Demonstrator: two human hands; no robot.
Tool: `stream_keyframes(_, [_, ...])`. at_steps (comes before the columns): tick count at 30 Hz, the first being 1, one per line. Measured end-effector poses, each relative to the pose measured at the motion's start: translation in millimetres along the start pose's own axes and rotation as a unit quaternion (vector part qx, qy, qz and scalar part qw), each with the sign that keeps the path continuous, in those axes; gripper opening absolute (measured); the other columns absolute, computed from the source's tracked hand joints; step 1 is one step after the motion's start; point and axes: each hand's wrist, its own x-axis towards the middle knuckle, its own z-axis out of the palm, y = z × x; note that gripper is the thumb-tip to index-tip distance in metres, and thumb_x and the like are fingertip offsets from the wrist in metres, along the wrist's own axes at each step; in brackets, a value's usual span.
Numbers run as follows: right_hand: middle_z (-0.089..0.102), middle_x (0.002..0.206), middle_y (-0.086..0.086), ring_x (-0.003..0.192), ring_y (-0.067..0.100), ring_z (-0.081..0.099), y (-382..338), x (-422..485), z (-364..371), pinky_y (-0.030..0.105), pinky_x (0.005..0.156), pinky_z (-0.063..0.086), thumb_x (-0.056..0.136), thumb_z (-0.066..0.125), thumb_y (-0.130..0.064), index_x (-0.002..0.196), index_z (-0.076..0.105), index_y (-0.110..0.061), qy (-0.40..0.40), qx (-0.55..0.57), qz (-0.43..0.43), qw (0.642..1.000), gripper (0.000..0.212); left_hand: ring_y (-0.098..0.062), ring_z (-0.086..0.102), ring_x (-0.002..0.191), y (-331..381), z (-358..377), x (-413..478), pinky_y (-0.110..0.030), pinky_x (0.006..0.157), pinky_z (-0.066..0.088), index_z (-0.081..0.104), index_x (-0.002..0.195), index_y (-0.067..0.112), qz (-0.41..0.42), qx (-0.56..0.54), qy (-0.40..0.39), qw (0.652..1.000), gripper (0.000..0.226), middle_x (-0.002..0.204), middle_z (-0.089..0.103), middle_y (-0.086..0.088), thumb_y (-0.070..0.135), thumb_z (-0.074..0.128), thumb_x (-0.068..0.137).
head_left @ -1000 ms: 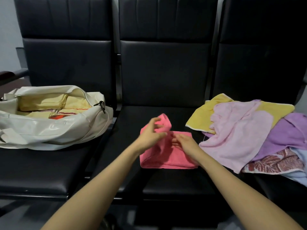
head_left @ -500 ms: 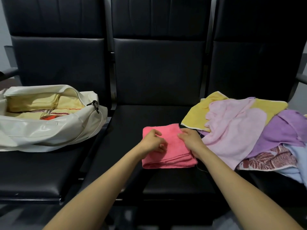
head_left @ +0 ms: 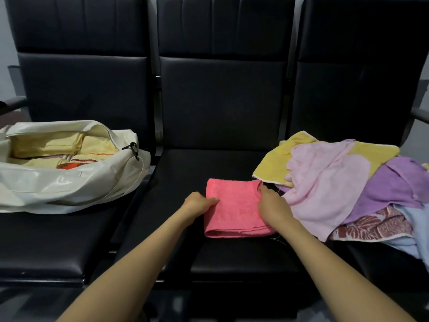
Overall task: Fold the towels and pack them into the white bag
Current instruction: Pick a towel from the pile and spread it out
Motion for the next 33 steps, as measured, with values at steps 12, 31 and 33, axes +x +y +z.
stream_keyframes(12, [0.058,0.116,0.014,0.105,0.031,0.057,1,4,-2,0.031,0.073,0.038,0.098,0.040,-0.016,0.122,0.047,-0.005,-0.013,0.106,0.028,0.994,0.028,-0.026,0.059,0.099,39,2,-22,-0.038,0.085,0.049,0.051,0.117,0.010,0.056,-0.250,-0.109,0.960,0.028,0.109,0.060,-0.013,0.019,0.052,0.091])
stream_keyframes(31, [0.064,0.112,0.009,0.094,0.019,0.067,0,-7,-41,0.032,0.074,0.052,0.090,0.060,-0.013,0.124,0.055,-0.012,-0.175,0.740,0.034,0.648,0.035,-0.022,0.058,0.081,43,-57,-45,-0.033,0.069,0.046,0.053,0.097,0.013,0.102,-0.317,-0.066,0.941,0.013,0.092,0.058,-0.009,0.022,0.057,0.089])
stream_keyframes(33, [0.060,0.124,0.009,0.107,0.022,0.062,5,-5,-41,0.036,0.080,0.051,0.087,0.064,-0.007,0.136,0.044,-0.024,-0.132,0.717,0.034,0.683,0.055,-0.020,0.058,0.076,35,-60,-39,-0.032,0.065,0.045,0.055,0.089,0.012,0.108,-0.284,-0.038,0.952,0.009,0.086,0.058,-0.008,0.018,0.061,0.089])
